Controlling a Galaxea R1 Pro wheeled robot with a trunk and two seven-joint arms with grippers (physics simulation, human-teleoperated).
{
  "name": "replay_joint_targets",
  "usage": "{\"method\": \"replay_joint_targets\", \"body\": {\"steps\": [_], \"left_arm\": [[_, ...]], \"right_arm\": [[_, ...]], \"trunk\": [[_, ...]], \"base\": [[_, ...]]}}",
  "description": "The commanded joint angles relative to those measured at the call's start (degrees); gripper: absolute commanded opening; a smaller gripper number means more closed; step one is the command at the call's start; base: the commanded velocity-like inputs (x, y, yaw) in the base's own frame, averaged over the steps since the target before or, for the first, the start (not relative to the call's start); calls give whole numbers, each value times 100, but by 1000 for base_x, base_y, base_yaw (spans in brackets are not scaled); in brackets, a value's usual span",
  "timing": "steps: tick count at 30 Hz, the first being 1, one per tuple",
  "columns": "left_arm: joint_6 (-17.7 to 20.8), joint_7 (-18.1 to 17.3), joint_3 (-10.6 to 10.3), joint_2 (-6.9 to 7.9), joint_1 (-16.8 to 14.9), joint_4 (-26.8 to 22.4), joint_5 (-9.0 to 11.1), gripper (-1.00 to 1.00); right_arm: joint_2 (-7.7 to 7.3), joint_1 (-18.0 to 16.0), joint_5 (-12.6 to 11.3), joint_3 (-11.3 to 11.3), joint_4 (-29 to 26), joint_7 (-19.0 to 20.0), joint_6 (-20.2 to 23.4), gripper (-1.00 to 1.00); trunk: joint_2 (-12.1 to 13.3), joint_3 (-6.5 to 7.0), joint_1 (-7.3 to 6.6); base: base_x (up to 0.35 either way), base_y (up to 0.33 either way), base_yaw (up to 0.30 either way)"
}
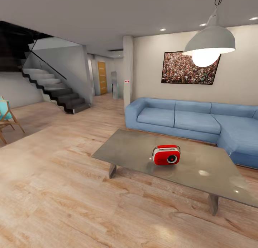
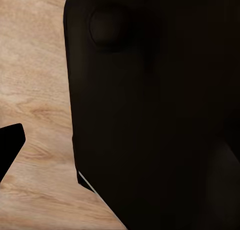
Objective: Turn on the radio receiver that's on the table in the living room.
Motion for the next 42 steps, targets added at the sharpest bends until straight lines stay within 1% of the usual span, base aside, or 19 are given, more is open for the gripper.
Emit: {"method": "replay_joint_targets", "body": {"steps": [1, 2, 6, 8, 12, 19, 32, 37, 42], "left_arm": [[0, 0, 0, 0, -1, 0, 0, 100], [-9, -9, 18, 11, 24, -5, -9, 100], [-9, -9, 18, 10, 23, -7, -9, 100], [-9, -9, 18, 18, 25, -8, -9, 100], [-9, -9, 18, 25, 25, -7, -9, 100], [-9, -9, 18, 26, 25, -9, -9, 100], [-9, -13, 18, 23, 25, -10, -10, 100], [-9, -21, 35, -74, 25, -23, 7, 100], [-9, -29, 38, -127, 25, -1, 23, 100]], "right_arm": [[0, -1, 0, 0, 0, 0, 0, 100], [33, -9, 8, 22, -34, -15, 33, 100], [22, -9, 11, 24, -34, -16, 124, 100], [46, -9, 10, 22, -70, -17, 154, 100], [73, -9, 9, 19, -153, -17, 171, 100], [73, -9, 9, 15, -184, -18, 149, 100], [97, -9, -23, 6, -193, -14, -269, 100], [163, -9, -32, 16, -194, 2, -429, 100], [184, -9, -40, 6, -194, 14, -590, 100]], "trunk": [[1, 0, 1], [1, 0, 1], [1, 0, 1], [1, 0, 1], [1, 0, 1], [1, 0, 1], [1, 0, 1], [1, 0, 1], [1, 0, 1]], "base": [[0, 0, 0], [0, 0, 0], [0, 0, 0], [0, 0, 0], [0, 0, 0], [0, 0, 0], [0, 0, 0], [0, 0, 0], [0, 0, 0]]}}
